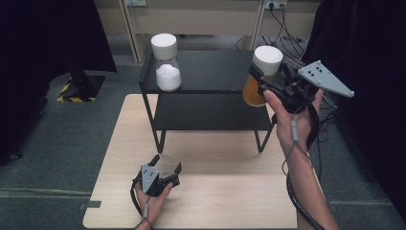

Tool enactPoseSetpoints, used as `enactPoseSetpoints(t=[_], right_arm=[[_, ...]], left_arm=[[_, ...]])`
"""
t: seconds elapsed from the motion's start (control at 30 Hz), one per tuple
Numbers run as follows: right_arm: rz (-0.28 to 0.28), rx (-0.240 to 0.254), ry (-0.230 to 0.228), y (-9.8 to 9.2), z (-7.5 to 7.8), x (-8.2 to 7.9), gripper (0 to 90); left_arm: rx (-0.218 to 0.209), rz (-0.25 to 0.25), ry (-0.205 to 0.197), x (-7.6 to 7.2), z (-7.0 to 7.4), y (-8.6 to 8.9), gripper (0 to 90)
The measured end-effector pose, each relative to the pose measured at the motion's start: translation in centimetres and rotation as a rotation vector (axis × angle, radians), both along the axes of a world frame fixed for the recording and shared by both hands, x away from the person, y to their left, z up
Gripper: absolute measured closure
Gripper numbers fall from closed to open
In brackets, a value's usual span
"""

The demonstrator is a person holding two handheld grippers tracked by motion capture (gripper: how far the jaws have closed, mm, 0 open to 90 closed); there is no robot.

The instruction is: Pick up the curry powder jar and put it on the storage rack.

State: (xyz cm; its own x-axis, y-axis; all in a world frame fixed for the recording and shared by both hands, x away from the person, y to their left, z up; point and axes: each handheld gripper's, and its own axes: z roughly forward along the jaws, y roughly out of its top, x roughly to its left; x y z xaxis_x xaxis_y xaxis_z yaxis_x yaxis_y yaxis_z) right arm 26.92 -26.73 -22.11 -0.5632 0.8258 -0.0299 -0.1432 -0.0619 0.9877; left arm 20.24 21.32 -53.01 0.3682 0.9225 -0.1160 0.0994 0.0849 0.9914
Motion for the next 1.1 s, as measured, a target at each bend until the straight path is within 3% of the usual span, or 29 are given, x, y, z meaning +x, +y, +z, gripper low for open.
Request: enactPoseSetpoints(t=[0.47, 1.1], right_arm=[[-0.025, 0.012, 0.032, 0.9, 0.3, 1.8, 34.7], [-0.048, -0.008, 0.063, 2.6, 1.2, 4.2, 34.6]], left_arm=[[-0.002, -0.001, 0.004, 0.0, 0.0, 0.0, 8.9], [-0.005, -0.004, 0.008, 0.1, 0.1, 0.1, 8.9]])
